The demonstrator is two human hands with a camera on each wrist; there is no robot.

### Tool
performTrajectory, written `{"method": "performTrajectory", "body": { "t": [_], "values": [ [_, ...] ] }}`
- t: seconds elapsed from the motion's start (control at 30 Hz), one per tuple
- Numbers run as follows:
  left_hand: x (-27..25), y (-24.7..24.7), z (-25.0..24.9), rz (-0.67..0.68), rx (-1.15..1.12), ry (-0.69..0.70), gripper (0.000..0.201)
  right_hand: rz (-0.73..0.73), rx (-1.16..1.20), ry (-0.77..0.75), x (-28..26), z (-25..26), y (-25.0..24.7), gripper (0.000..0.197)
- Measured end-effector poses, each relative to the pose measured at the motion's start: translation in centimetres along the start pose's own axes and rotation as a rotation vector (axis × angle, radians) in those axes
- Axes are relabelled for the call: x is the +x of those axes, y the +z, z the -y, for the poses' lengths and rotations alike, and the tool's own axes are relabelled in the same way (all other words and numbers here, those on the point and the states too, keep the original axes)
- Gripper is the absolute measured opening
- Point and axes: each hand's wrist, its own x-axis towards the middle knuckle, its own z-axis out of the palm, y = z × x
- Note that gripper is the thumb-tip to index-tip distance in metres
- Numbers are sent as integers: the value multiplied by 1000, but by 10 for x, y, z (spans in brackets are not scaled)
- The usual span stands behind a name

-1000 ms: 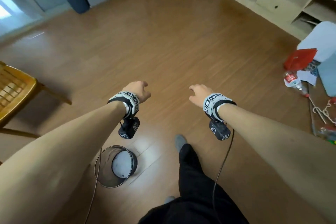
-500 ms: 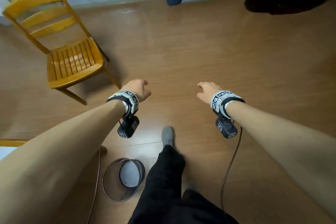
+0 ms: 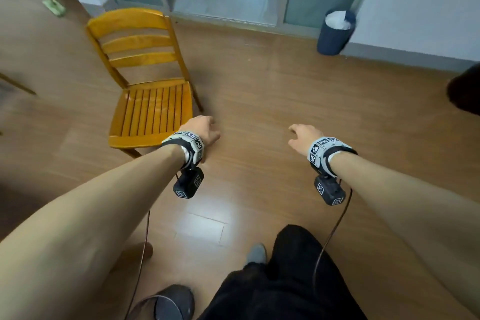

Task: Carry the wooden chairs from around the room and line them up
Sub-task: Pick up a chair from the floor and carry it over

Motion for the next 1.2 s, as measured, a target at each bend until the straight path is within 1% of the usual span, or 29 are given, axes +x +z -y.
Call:
{"method": "performTrajectory", "body": {
  "t": [0.13,0.27,0.33,0.47,0.6,0.73,0.93,1.07,1.2],
  "values": [
    [84,-42,12,-18,-33,-121,48,32,-45,-103,113,25,-52,51],
    [165,-82,21,-36,-90,-254,53,50,-72,-217,237,56,-107,51],
    [201,-109,24,-55,-115,-325,52,54,-83,-282,293,77,-139,51],
    [268,-164,29,-93,-158,-403,53,56,-164,-416,383,118,-203,49],
    [327,-201,48,-110,-195,-448,54,70,-240,-499,460,164,-252,49],
    [390,-226,85,-117,-235,-514,54,101,-264,-555,545,213,-273,51],
    [490,-267,165,-124,-378,-604,59,153,-354,-608,662,308,-306,53],
    [536,-303,215,-158,-418,-689,56,172,-386,-696,723,382,-336,53],
    [564,-329,257,-180,-466,-789,55,206,-424,-806,768,456,-354,53]
  ]
}}
